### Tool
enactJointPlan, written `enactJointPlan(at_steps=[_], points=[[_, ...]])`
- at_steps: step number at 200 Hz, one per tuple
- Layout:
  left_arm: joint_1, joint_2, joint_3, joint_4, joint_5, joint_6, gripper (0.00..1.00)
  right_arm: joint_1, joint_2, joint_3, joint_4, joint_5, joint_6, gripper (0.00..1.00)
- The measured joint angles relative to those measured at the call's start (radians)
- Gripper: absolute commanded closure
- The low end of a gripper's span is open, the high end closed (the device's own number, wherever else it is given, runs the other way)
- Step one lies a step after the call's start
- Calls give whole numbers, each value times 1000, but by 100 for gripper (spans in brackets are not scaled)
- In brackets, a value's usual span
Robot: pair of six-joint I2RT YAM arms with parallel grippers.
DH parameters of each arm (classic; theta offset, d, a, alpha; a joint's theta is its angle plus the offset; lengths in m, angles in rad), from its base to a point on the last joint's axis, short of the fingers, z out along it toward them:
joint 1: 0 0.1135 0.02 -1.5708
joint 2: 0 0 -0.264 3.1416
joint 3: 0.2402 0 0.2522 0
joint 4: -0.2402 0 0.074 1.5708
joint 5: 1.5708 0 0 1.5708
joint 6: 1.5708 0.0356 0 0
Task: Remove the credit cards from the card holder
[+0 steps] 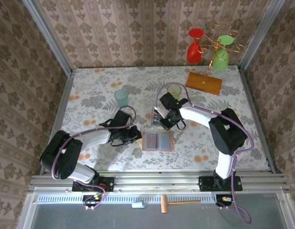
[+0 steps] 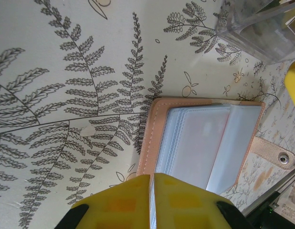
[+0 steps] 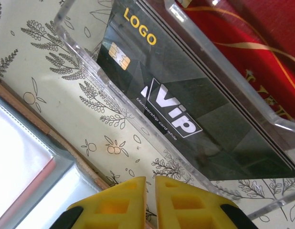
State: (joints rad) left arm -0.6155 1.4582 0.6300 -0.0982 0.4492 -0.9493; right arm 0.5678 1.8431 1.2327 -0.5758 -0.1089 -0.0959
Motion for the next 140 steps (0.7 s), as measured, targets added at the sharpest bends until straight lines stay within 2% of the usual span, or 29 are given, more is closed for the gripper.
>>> enactJointPlan(at_steps=[42, 71, 140], points=[[-8, 9, 0, 22, 6, 0, 90, 8, -11, -2, -2, 22, 27, 87], [-19, 28, 0, 34, 16, -1, 91, 22, -78, -29, 1, 24, 81, 87], [-26, 35, -1, 48, 26, -8, 93, 56, -229, -164, 95, -55, 394, 89]])
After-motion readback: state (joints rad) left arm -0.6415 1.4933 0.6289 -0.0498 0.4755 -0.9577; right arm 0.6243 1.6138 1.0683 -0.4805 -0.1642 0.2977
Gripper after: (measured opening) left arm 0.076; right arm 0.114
